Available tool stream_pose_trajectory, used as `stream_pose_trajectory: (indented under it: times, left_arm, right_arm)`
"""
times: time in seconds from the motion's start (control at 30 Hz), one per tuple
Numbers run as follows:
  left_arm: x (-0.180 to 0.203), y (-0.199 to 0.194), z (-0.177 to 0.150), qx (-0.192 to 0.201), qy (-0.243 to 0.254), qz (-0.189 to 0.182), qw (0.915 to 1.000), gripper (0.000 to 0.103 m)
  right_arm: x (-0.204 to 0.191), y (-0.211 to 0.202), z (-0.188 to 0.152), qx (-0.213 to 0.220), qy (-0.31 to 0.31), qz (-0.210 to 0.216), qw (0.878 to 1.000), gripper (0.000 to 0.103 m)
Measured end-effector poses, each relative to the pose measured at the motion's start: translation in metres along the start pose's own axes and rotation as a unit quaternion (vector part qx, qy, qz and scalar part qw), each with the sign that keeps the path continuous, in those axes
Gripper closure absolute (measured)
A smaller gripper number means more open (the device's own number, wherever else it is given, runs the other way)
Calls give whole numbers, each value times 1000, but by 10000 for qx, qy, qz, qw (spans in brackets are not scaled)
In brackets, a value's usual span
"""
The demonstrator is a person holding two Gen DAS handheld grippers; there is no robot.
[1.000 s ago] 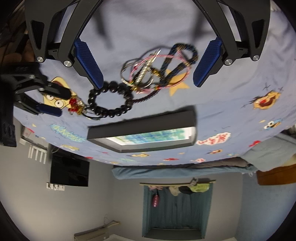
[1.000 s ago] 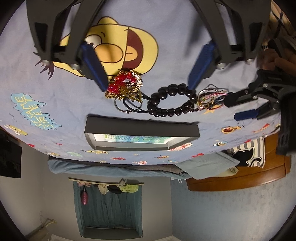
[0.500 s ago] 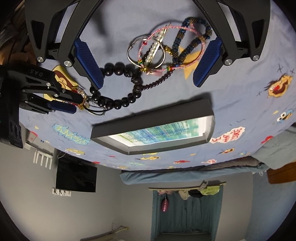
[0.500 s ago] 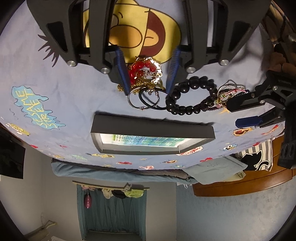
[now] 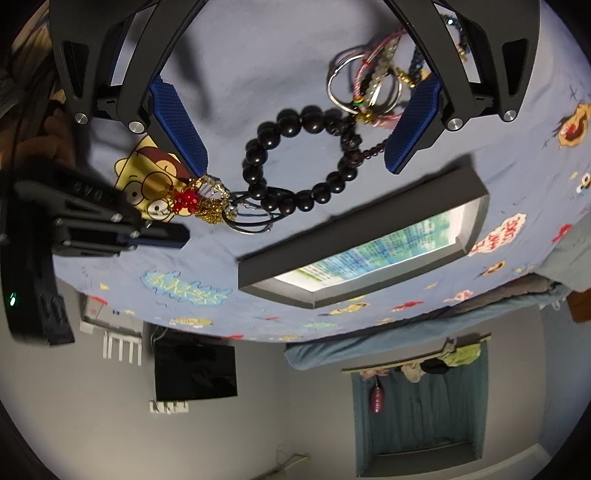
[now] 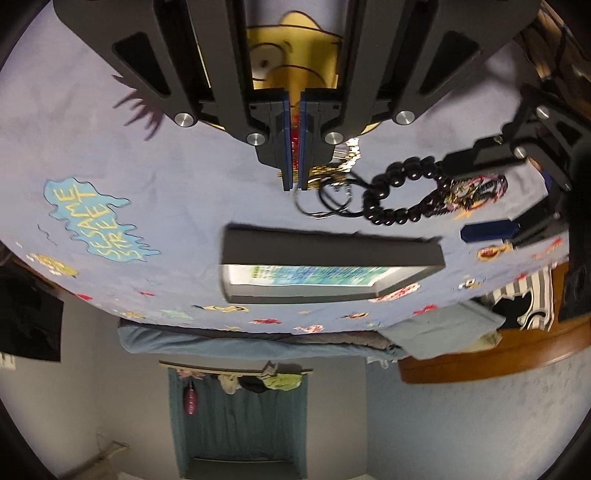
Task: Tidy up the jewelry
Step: 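Grasp the black bead bracelet with the left tool while the right tool grasps the red-bead brooch, then carry both items into the grey box and open both tools to release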
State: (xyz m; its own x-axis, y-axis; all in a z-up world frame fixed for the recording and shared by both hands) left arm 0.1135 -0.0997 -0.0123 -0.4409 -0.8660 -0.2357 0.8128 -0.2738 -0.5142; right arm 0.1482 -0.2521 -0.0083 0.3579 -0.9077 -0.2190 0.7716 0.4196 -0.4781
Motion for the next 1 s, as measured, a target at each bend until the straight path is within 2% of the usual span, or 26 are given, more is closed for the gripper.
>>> stream_pose_trajectory:
  times: [0.1, 0.13, 0.17, 0.2, 0.27, 0.3, 0.33, 0.37, 0.47, 0.57, 0.6, 0.63, 0.67, 0.73, 1.0]
  left_arm:
    - [4, 13, -3, -242, 61, -97, 9996, 24]
    - [5, 16, -5, -314, 46, -149, 9994, 32]
    - [6, 20, -6, -400, 37, -193, 9990, 38]
    - [6, 23, -8, -474, 47, -226, 9986, 41]
    - [7, 28, -12, -592, 80, -237, 9979, 50]
    - [8, 31, -13, -645, 102, -252, 9975, 51]
    - [8, 33, -15, -693, 124, -266, 9972, 58]
    - [9, 34, -15, -721, 138, -296, 9969, 71]
    - [8, 32, -17, -701, 174, -328, 9968, 88]
    - [7, 26, -13, -558, 154, -333, 9978, 88]
    - [6, 22, -11, -463, 134, -348, 9982, 88]
    - [5, 19, -8, -393, 125, -349, 9985, 88]
    - [4, 15, -5, -286, 107, -349, 9989, 88]
    - [1, 9, 1, -139, 58, -334, 9993, 88]
    - [-19, -7, 20, 168, -210, -362, 9990, 88]
  right_arm:
    - [8, -2, 0, -93, 221, 86, 9997, 100]
    - [9, -2, -1, -125, 299, 134, 9994, 98]
    - [9, -2, -1, -159, 363, 192, 9990, 93]
    - [8, -3, -1, -154, 369, 226, 9989, 89]
    - [4, -5, -3, -135, 342, 314, 9988, 70]
    - [1, -6, -4, -137, 323, 356, 9987, 67]
    - [-2, -7, -5, -151, 277, 395, 9987, 64]
    - [-5, -7, -7, -177, 215, 416, 9987, 64]
    - [-14, -5, -14, -269, -9, 392, 9989, 64]
    - [-15, 1, -22, -411, -200, 243, 9987, 66]
    - [-14, 3, -24, -457, -235, 211, 9985, 70]
    - [-14, 3, -25, -474, -251, 193, 9984, 82]
    - [-14, 3, -25, -469, -251, 197, 9984, 88]
    - [-14, 0, -22, -397, -219, 248, 9987, 92]
    - [-7, -17, 5, 48, 238, 696, 9973, 92]
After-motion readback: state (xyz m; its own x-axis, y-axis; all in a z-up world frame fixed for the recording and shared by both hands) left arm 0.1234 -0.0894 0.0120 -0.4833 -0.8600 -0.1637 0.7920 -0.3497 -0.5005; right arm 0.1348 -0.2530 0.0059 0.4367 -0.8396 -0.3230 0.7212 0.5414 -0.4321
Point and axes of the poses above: each gripper's, at about its wrist camera, not at the fingertips, and y roughly the way its jaws point, x to its right, z to its top, the point moved 7 cm from there along y, roughly the way its jaws point, and after that the axes turned 11 degrees about y, right-handed, at the moved point
